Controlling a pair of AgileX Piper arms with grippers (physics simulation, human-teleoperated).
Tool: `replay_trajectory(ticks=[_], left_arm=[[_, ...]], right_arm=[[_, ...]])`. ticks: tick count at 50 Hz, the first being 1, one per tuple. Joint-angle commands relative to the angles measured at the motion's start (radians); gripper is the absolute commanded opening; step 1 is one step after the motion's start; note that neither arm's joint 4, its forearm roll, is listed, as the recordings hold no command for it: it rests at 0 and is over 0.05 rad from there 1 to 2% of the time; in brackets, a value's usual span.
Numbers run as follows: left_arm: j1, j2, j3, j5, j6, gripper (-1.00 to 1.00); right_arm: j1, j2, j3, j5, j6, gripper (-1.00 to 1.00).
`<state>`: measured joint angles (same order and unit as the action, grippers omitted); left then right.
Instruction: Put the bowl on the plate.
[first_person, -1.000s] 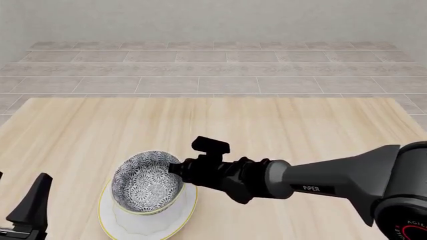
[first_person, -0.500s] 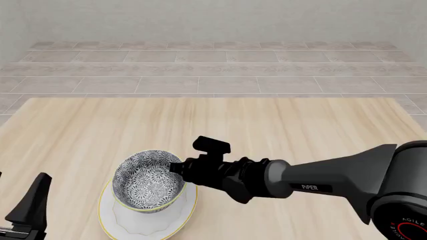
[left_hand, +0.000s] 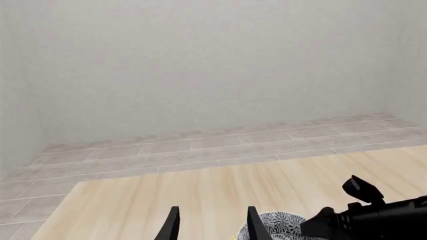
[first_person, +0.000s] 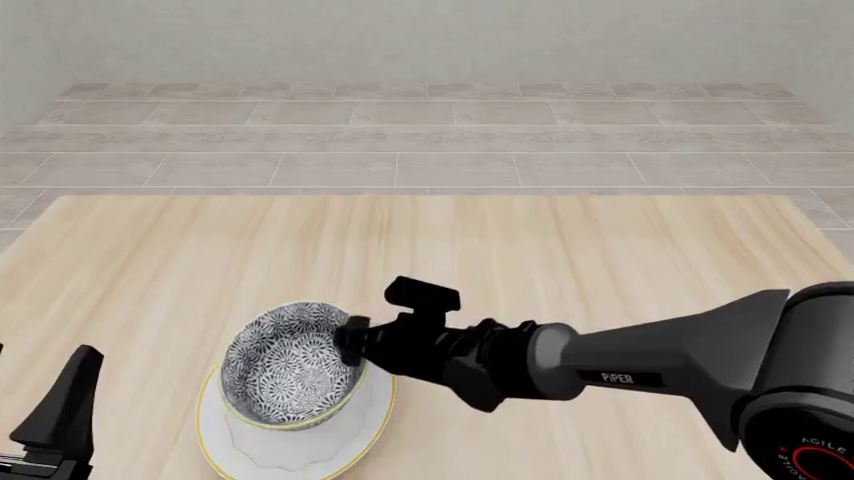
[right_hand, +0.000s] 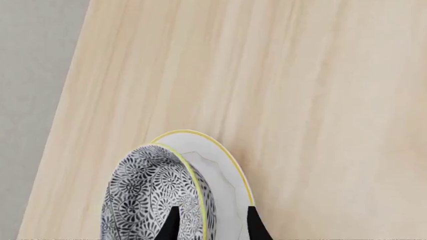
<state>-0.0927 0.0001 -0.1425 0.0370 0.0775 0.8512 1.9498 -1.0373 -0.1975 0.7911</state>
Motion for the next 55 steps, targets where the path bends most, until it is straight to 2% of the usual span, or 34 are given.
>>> replay_trajectory(ticks=[1, 55], left_arm=[[0.0, 0.0, 0.0, -0.001, 0.0, 1.0], [-0.007, 0.0, 0.012, -0.005, 0.006, 1.0]], right_arm=[[0.006, 0.001, 0.003, -0.001, -0.002, 1.0], [-0.006, -0.147, 0.02, 0.067, -0.035, 1.0]])
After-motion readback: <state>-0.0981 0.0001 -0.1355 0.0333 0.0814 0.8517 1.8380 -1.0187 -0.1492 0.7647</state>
